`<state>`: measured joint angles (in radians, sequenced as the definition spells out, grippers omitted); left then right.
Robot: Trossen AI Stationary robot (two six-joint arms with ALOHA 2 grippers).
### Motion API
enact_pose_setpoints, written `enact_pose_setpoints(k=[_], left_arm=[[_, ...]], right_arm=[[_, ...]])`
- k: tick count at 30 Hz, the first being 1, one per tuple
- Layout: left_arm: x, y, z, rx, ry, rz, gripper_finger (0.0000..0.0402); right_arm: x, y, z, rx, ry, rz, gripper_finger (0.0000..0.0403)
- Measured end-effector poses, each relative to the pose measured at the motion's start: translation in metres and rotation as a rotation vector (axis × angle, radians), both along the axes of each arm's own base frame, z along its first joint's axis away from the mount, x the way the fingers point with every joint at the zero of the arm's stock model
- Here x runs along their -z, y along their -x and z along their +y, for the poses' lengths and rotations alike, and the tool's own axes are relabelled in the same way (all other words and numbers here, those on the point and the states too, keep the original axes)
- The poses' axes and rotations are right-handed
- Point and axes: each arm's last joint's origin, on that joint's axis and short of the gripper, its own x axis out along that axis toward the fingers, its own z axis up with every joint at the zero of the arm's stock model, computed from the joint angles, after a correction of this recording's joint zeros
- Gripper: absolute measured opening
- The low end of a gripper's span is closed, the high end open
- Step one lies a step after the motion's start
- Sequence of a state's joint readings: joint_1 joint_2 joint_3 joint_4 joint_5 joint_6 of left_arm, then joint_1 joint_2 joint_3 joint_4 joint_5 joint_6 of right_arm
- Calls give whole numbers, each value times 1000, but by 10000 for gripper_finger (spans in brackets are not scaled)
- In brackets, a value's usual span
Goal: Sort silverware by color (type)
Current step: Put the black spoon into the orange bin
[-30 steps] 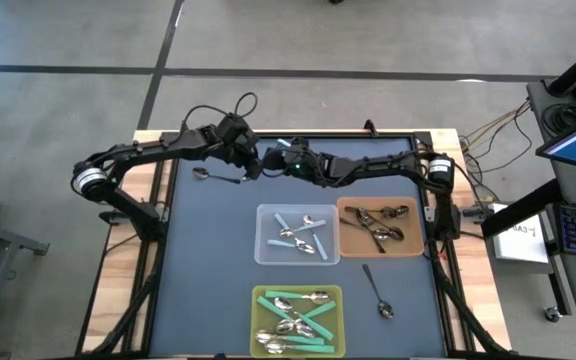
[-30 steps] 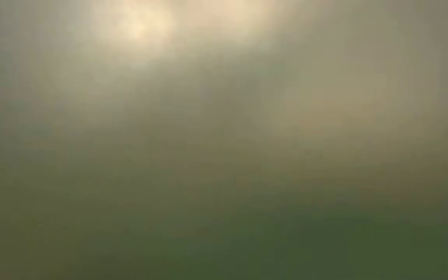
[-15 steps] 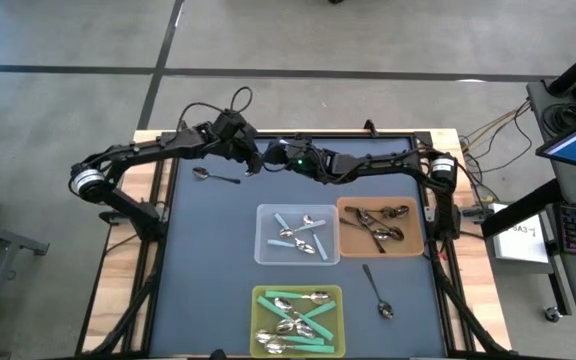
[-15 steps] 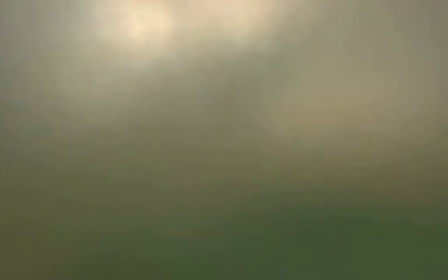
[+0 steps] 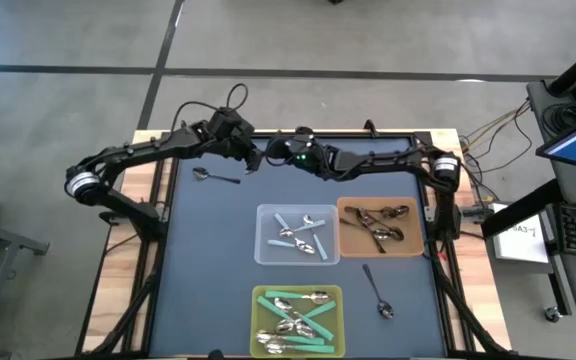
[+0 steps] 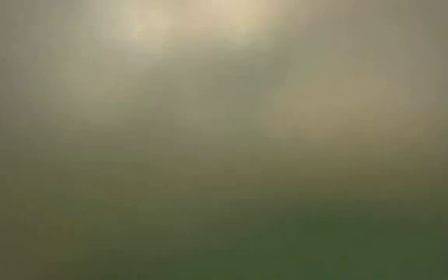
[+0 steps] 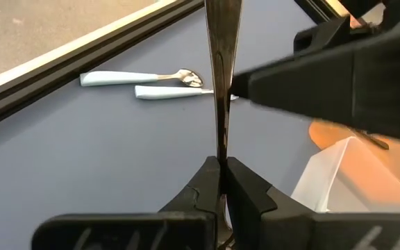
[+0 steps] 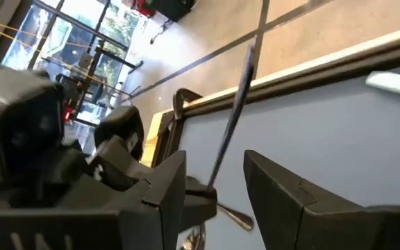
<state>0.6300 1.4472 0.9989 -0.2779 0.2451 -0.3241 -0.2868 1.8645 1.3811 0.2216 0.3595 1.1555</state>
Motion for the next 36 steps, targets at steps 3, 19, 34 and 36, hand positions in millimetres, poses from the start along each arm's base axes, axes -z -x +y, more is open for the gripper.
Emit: enact_pose_setpoints(k=[3,19,34,36], left_arm=[[-1,0,0,1,-2,-4,0],[-3,-2,-5,57,4,-26,0],[-4,-2,-5,51,-11,-27,0],[-4,-2,-5,51,-11,-27,0]], right_arm=[[-4,2,-3,4,15,-2,137],[-5,5,-10,26,-2,-16,137],[-5,6,-13,30,16,-2,77],[-5,6,-13,23,38,16,50]])
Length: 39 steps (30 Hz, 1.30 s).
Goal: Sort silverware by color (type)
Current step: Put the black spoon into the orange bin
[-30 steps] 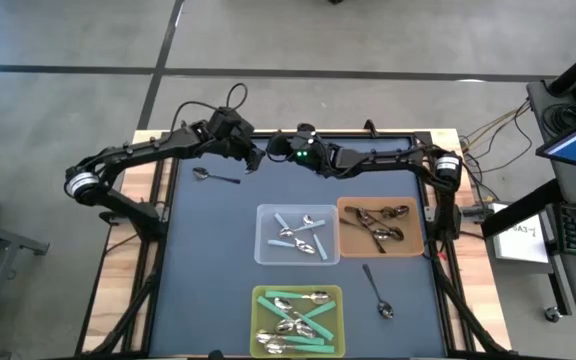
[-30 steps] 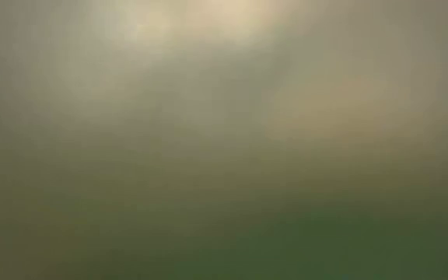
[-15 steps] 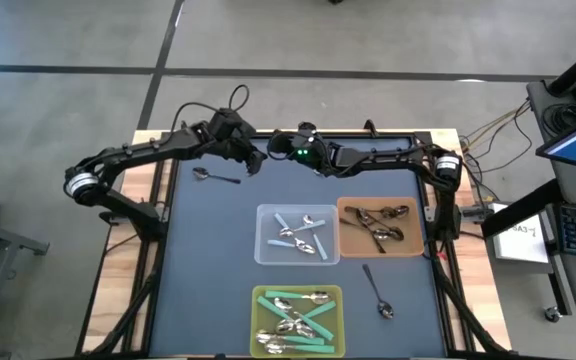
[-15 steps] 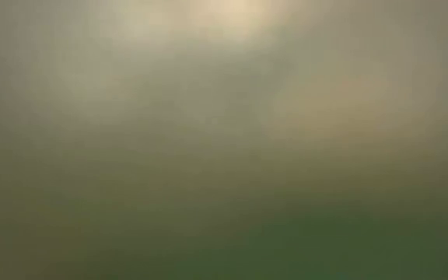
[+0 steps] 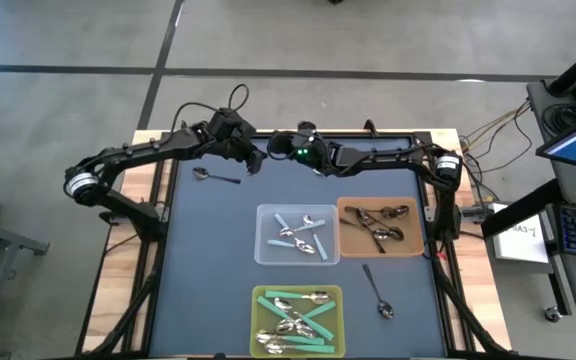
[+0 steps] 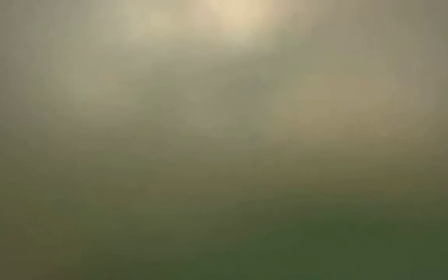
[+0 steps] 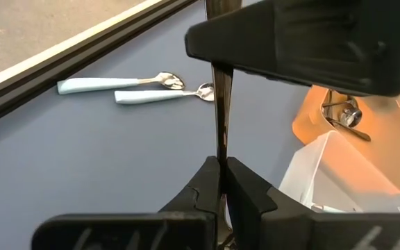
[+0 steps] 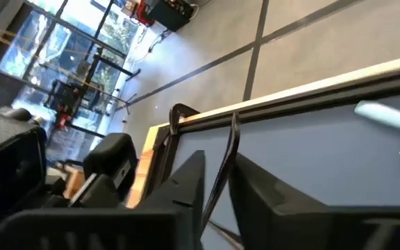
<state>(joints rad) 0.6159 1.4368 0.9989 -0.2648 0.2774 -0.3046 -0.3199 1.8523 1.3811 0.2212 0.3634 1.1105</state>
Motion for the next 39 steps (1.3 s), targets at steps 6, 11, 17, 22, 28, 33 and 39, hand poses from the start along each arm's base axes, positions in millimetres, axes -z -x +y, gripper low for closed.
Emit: enact_pose_setpoints(k=[6,11,17,22,28,33,39], left_arm=[[0,0,0,8,-7,2,0],[0,0,0,9,-4,4,5],[-1,0,0,29,-37,2,36],[-9,-2,0,93,-71,-21,69],[-22,-3,0,130,-84,4,88],[-24,2,-3,185,-88,100,89],[-18,6,-5,238,-107,171,89]], right_arm=[[-2,0,0,-22,41,24,11],[-2,0,-1,-63,38,27,10],[3,0,-1,-117,43,71,8],[2,2,-8,-188,48,71,8],[-21,28,-24,-239,69,166,8],[-53,65,-15,-295,113,358,8],[-89,113,28,-399,93,548,8]])
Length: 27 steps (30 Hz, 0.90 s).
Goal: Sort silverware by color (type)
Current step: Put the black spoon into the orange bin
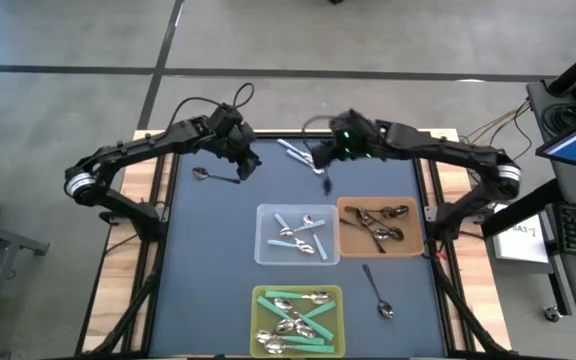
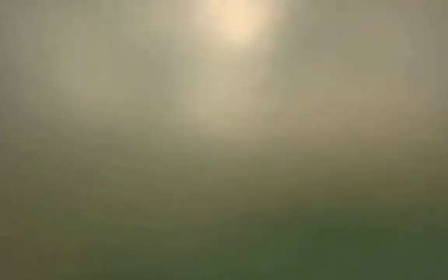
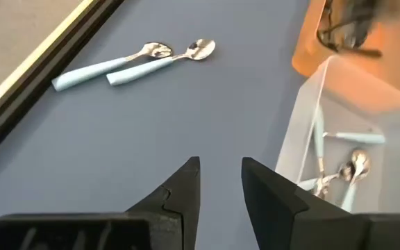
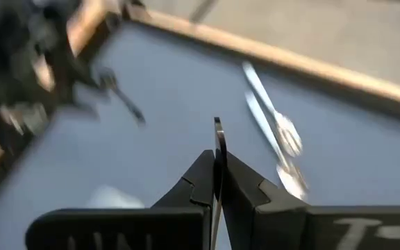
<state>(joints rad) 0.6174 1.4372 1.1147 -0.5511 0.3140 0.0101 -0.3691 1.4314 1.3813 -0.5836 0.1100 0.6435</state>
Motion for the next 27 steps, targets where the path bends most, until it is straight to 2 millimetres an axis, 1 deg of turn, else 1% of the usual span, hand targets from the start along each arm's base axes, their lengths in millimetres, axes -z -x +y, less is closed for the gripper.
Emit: enact_pose_setpoints(k=[3,6,9,13,17,21,24,27], left_arm=[[3,1,0,34,-25,18,89],[4,1,0,56,-45,23,89],[4,1,0,57,-47,24,89],[4,1,0,60,-50,23,89],[4,1,0,60,-52,20,89],[4,2,0,55,-44,24,89],[6,3,-1,55,-29,42,89],[8,6,-3,56,-4,74,89]], right_arm=[[-5,18,27,6,-46,110,8],[-5,31,51,22,-84,205,8],[2,37,73,17,-139,311,8],[17,38,100,-12,-179,479,8],[34,33,111,-9,-160,632,8],[52,26,116,-43,-149,767,8],[64,20,116,-46,-167,834,9],[72,16,118,-87,-207,870,18]])
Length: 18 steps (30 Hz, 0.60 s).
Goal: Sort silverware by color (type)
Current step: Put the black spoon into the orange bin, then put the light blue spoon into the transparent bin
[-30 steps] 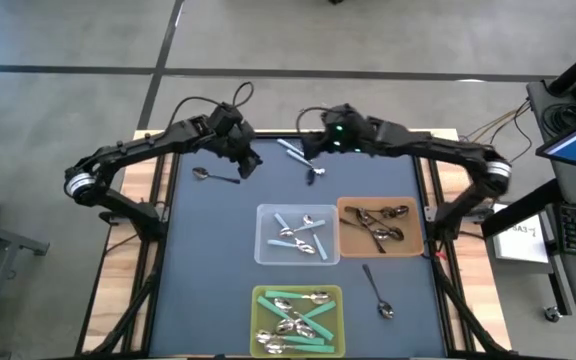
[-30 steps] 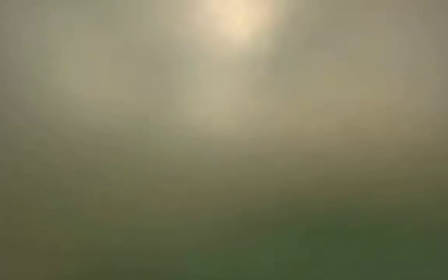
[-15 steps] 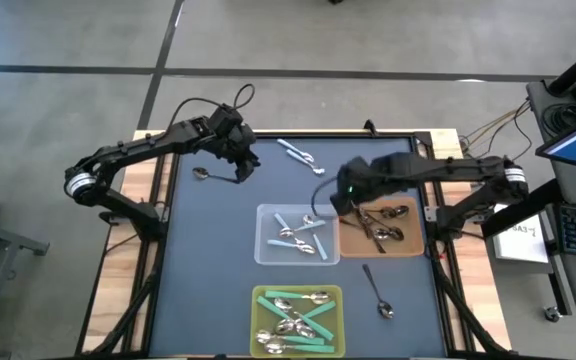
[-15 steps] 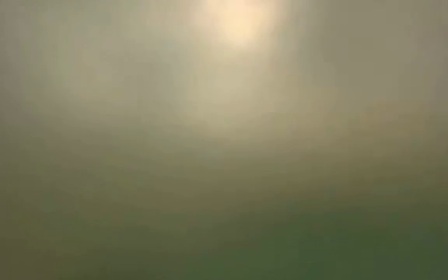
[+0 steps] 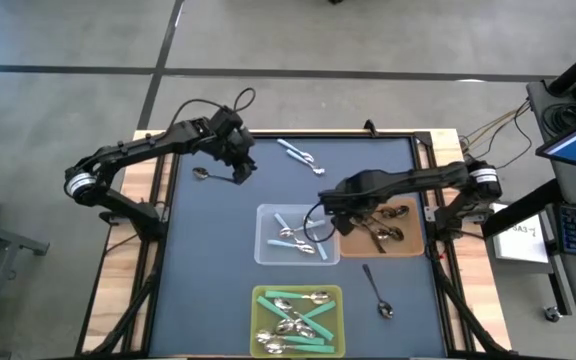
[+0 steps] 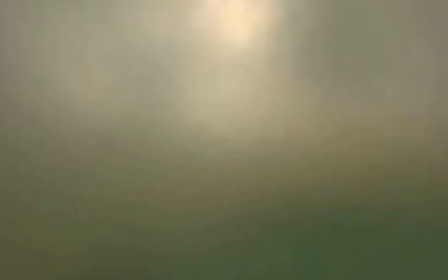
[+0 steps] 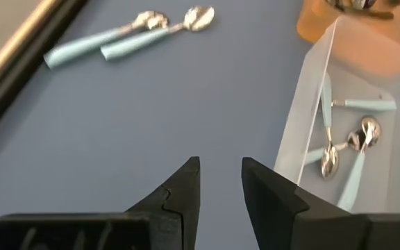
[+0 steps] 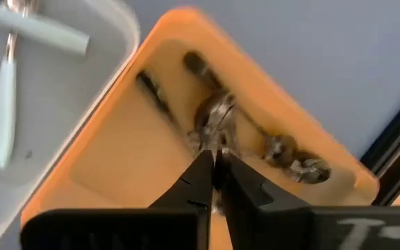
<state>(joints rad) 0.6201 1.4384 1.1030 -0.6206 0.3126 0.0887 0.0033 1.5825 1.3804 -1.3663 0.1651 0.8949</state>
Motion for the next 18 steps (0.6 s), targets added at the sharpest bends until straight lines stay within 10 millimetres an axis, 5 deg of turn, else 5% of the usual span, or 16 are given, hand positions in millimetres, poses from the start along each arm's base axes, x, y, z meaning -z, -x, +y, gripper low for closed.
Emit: enact_pose_setpoints(k=[11,18], left_arm=[[3,4,-3,8,26,48,89],[3,4,-1,6,4,50,89]], right_arm=[[2,-1,-8,-8,-38,17,102],[9,-28,-42,42,-19,-206,130]])
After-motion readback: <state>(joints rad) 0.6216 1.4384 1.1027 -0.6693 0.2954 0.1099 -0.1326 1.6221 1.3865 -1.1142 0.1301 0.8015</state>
